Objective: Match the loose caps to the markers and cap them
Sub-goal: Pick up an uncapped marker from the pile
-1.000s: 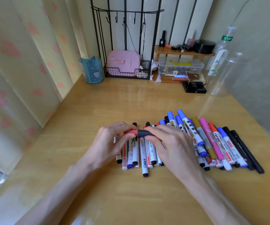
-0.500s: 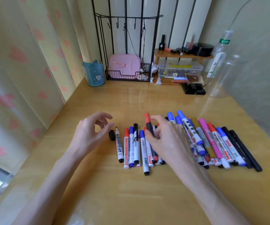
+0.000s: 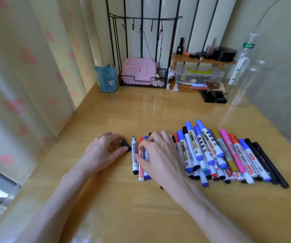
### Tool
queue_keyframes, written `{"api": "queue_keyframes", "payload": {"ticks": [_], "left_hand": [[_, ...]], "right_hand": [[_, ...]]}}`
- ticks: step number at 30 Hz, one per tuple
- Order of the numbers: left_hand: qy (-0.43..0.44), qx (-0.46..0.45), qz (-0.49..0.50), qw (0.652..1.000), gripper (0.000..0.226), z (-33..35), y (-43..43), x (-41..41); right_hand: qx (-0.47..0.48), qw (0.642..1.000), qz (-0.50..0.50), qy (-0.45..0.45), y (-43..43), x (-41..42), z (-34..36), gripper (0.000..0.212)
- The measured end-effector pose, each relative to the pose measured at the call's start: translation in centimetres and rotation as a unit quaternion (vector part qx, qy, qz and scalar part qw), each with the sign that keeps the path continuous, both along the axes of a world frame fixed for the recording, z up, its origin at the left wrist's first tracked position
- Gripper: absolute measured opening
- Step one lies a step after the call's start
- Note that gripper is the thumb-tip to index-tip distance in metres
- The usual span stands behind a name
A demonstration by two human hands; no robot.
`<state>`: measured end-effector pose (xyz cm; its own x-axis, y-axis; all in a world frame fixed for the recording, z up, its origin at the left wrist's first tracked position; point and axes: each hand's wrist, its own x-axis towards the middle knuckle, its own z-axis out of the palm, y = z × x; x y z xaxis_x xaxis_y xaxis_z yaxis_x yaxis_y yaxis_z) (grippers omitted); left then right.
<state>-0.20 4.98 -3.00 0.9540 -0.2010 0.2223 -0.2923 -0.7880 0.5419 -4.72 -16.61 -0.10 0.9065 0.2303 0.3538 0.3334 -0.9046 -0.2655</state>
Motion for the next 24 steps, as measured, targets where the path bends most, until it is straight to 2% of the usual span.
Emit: {"api": "queue_keyframes", "payload": {"ticks": [5, 10, 13, 15, 17, 19, 21, 24], "left_hand": [[0.003, -0.024, 0.002, 1.000, 0.025, -0.2, 0.1, 0.1], [0.030, -0.119, 0.047, 0.991, 0.024, 0.4, 0.4, 0.4], [0.054, -0.201, 0.068, 0.976, 0.018, 0.8, 0.4, 0.3], [0.040, -0.216, 0.076, 0.973, 0.011, 0.9, 0.0, 0.2], [0.036, -0.236, 0.063, 0.969, 0.005, 1.2, -0.8, 0.1], [0.068, -0.298, 0.037, 0.952, 0.001, 1.5, -2.0, -0.3], [0.104, -0.361, 0.007, 0.927, 0.007, 1.9, -3.1, -0.9], [0.100, -0.398, -0.053, 0.910, 0.016, 2.9, -4.9, -1.9]], "right_hand": [[-0.047, 0.998, -0.027, 0.013, 2.3, 0.7, 0.0, 0.035], [-0.062, 0.994, -0.067, 0.060, 3.8, 1.2, 0.8, 0.037], [-0.019, 0.994, -0.088, 0.061, 3.5, 1.3, 0.7, 0.035], [0.028, 0.995, -0.085, 0.041, 2.5, 1.3, 1.0, 0.033], [0.083, 0.993, -0.080, 0.039, 0.8, 1.2, 1.9, 0.029], [0.120, 0.988, -0.072, 0.062, -1.2, 1.2, 2.7, 0.027], [0.138, 0.987, -0.053, 0.064, -3.4, 1.0, 3.3, 0.023], [0.172, 0.984, -0.017, 0.049, -7.0, -0.1, 3.7, 0.025]]}}
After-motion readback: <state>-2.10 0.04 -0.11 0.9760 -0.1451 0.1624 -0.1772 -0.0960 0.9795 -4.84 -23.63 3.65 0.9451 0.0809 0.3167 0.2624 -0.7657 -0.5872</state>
